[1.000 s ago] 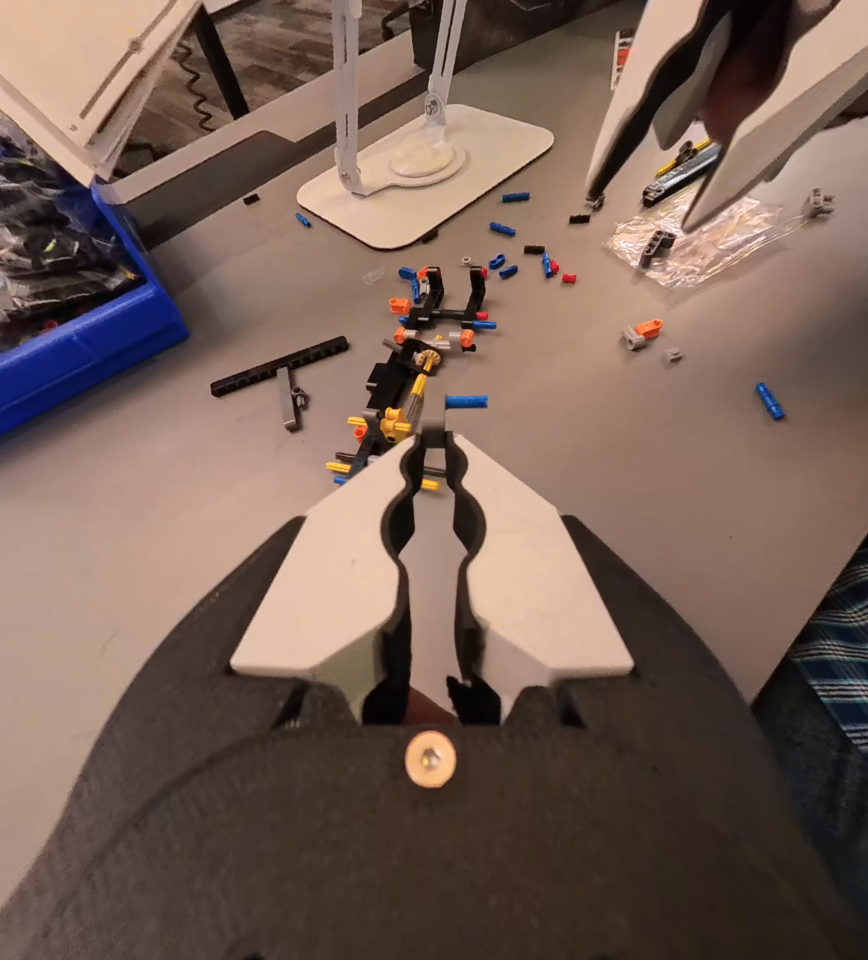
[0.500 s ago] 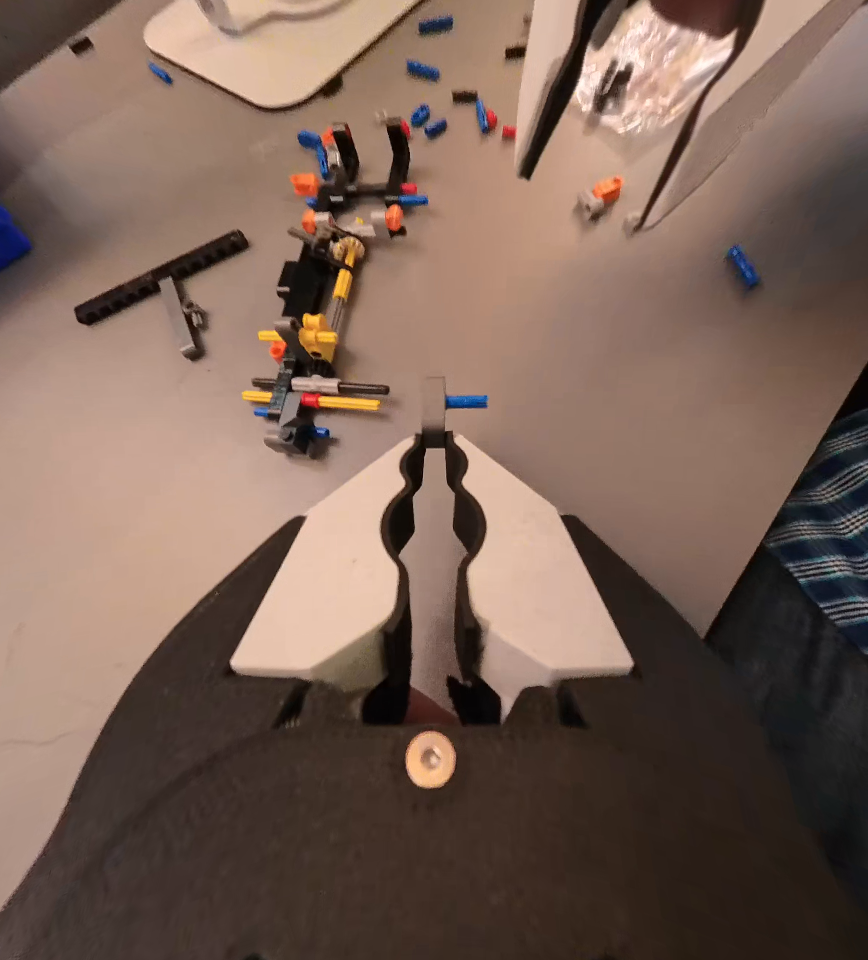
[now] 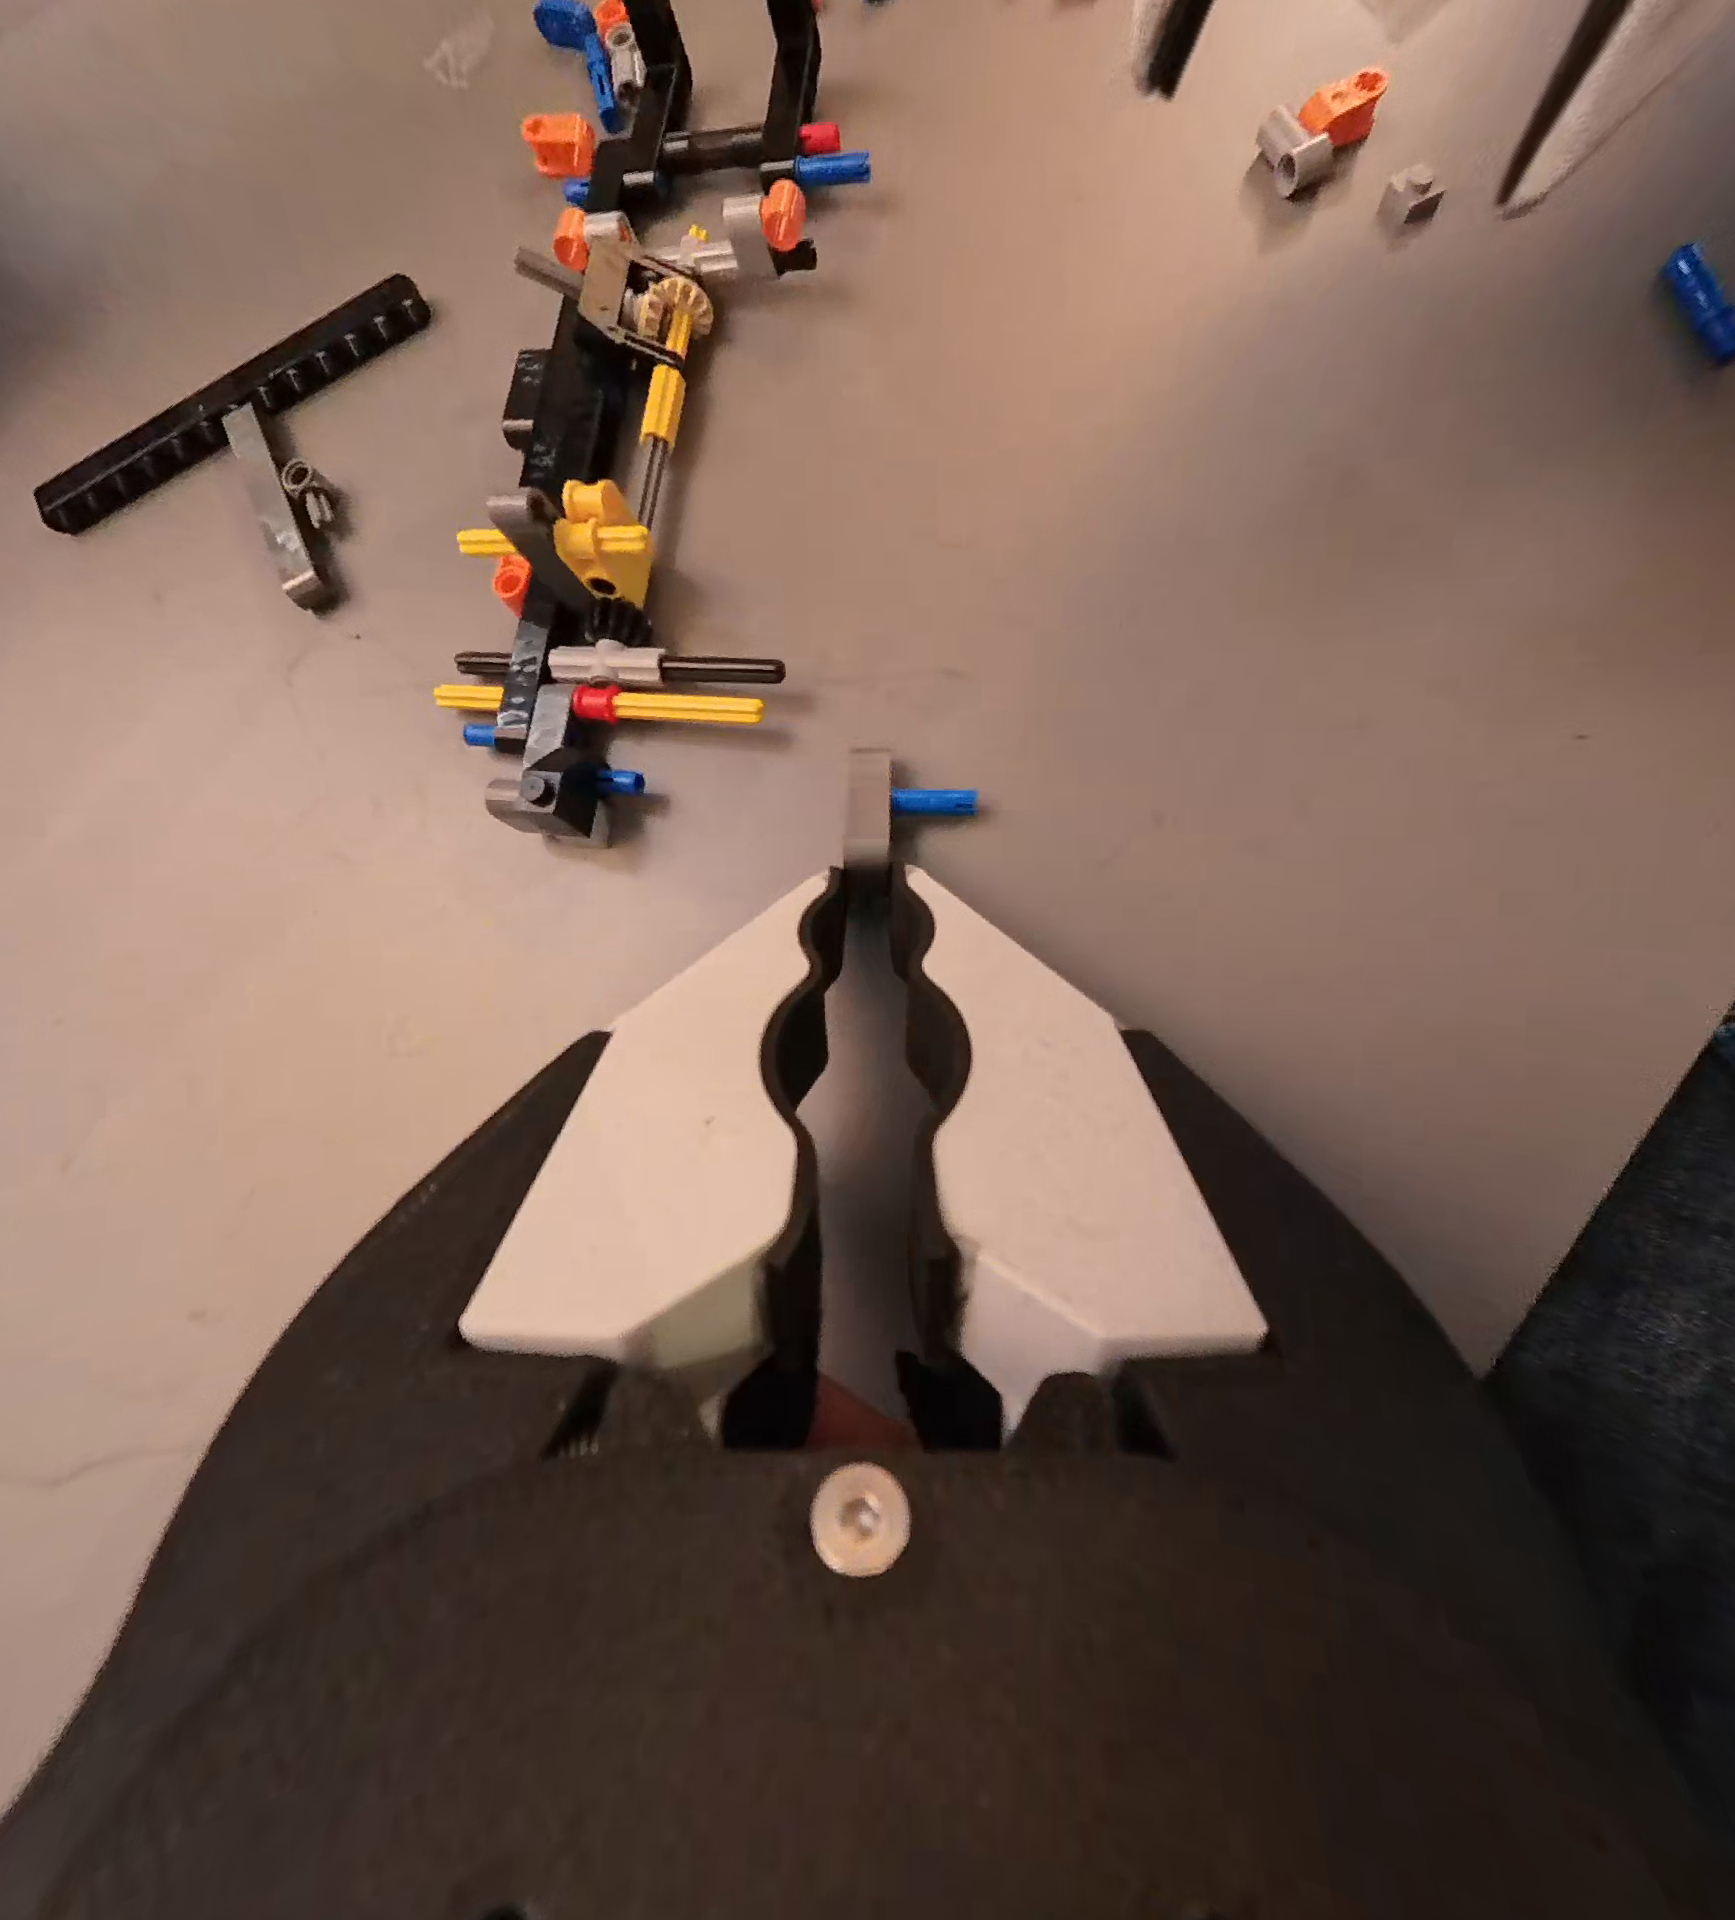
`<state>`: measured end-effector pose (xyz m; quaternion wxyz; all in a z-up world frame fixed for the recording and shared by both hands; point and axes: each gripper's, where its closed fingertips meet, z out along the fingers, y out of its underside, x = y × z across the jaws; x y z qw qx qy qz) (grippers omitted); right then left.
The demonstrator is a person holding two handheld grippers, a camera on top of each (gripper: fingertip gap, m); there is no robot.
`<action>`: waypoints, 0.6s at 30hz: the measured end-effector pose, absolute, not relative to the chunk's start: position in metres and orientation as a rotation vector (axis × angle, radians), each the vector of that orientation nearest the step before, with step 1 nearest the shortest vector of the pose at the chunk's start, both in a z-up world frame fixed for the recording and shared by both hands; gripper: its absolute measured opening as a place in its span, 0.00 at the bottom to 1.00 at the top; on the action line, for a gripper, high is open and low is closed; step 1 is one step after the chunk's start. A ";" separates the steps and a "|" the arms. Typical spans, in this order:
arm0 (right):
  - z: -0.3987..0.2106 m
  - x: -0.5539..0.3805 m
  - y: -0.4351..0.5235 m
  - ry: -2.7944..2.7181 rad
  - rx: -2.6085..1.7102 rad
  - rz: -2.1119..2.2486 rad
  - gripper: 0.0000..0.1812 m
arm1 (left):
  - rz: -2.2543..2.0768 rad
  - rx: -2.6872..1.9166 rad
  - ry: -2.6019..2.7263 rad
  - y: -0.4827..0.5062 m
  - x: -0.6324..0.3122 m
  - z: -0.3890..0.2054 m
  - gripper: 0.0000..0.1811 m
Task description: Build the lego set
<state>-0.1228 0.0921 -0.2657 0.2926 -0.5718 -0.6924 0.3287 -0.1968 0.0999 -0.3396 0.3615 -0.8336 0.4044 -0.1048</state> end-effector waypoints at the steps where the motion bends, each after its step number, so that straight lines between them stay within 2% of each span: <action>1: -0.265 -0.122 0.092 -1.842 -1.523 0.877 0.19 | -0.267 -2.149 1.036 0.101 -0.198 -0.340 0.04; 11: -0.261 -0.118 0.092 -1.826 -1.527 0.879 0.19 | -0.239 -2.160 1.026 0.101 -0.204 -0.338 0.11; 18: -0.255 -0.113 0.091 -1.805 -1.543 0.874 0.19 | -0.225 -2.164 1.044 0.100 -0.205 -0.338 0.11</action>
